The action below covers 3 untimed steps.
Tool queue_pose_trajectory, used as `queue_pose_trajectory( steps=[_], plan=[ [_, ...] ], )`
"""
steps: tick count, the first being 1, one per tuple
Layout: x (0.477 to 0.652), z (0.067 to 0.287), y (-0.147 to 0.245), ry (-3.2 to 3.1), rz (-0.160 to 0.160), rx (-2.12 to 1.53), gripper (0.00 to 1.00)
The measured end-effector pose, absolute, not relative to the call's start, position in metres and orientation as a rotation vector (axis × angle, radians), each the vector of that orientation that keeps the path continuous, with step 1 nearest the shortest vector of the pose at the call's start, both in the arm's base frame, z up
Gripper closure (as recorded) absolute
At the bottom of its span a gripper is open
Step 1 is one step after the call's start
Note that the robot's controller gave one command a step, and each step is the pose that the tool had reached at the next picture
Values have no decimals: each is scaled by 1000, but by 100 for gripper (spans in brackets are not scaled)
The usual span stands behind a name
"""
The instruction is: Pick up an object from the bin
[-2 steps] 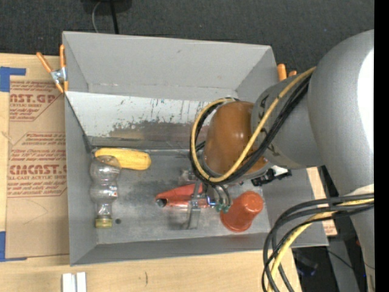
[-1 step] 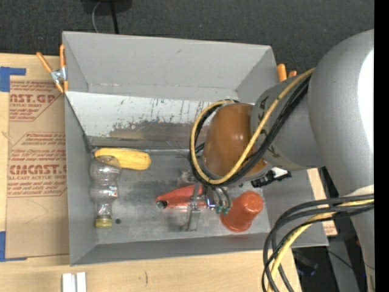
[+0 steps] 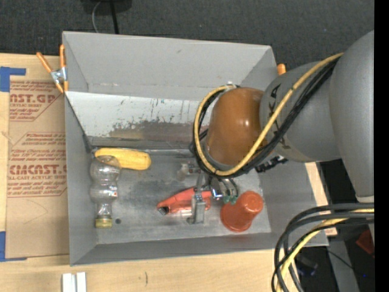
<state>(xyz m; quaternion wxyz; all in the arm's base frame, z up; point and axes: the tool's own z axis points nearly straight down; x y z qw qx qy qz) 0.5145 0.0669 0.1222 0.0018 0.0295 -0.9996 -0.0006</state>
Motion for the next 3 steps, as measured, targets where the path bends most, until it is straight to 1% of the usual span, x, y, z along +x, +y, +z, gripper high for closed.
queue_pose_trajectory(
  steps=[1, 2, 3],
  plan=[
    [514, 136, 64, -3145, -6, 101, 0],
    [505, 81, 75, -3134, -3, -128, 100],
    [505, 81, 75, -3134, -3, -128, 100]
  ],
)
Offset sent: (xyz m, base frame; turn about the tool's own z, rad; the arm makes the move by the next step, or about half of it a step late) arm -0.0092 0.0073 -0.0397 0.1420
